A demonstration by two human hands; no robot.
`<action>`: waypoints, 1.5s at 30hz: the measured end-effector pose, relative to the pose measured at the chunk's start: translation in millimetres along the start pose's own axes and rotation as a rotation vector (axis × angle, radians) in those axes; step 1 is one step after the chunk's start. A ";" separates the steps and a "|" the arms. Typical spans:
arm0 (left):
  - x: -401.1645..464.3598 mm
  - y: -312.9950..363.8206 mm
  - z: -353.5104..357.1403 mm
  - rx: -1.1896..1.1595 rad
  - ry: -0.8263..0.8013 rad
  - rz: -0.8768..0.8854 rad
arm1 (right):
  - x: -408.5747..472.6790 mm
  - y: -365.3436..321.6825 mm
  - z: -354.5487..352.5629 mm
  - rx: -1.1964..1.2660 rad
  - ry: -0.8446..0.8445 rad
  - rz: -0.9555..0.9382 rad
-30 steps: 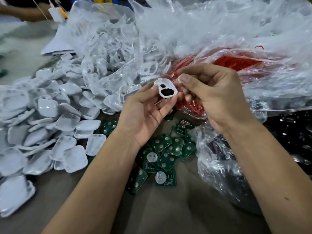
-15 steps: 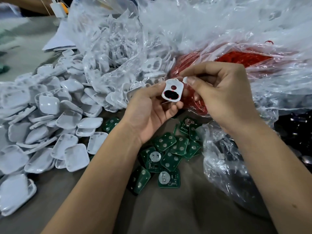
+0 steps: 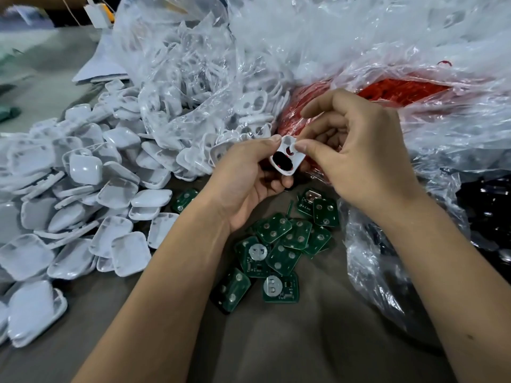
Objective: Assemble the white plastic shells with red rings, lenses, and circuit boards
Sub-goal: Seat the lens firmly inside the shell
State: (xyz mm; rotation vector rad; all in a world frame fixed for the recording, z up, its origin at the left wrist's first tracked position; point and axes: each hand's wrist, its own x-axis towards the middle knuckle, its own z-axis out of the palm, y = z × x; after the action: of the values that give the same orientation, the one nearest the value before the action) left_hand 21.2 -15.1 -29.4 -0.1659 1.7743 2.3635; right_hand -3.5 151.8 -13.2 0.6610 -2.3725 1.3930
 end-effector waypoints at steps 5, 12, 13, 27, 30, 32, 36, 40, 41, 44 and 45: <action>-0.2 -0.7 0.5 -0.012 -0.013 0.012 | -0.7 1.7 2.5 -0.006 -0.003 0.012; 0.0 -1.1 -0.1 -0.025 -0.021 0.017 | 0.6 2.8 3.1 -0.026 -0.012 0.044; 0.0 -1.1 -0.1 -0.025 -0.019 0.017 | 0.6 3.0 3.1 -0.036 -0.014 0.047; 1.8 -2.5 0.9 -0.042 0.002 0.019 | 1.0 1.1 1.2 -0.084 -0.025 0.057; 2.1 -2.9 0.7 -0.037 0.003 0.018 | 0.6 0.4 0.7 -0.079 -0.026 0.061; 2.0 -2.6 0.2 -0.038 0.006 0.016 | 0.4 -0.4 0.6 -0.076 -0.024 0.065; 1.2 -1.3 0.9 -0.041 0.011 0.009 | 0.5 -0.8 -0.1 -0.062 -0.026 0.070; 0.4 -0.6 2.2 -0.029 0.022 0.002 | -0.2 -1.2 1.0 -0.095 -0.027 0.051; 0.1 -0.1 2.6 -0.026 0.022 0.000 | -0.4 -1.4 1.2 -0.107 -0.025 0.041; -0.5 1.2 4.0 -0.026 0.027 -0.004 | -1.1 -1.9 2.4 -0.141 -0.024 0.002; -0.7 1.3 4.5 -0.026 0.029 -0.005 | -1.9 -2.0 3.4 -0.152 -0.028 -0.009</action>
State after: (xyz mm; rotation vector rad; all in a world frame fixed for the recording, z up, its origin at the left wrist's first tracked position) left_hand 21.7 -11.2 -26.8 -0.2090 1.7538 2.3939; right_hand -1.0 148.4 -14.3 0.6518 -2.4637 1.1929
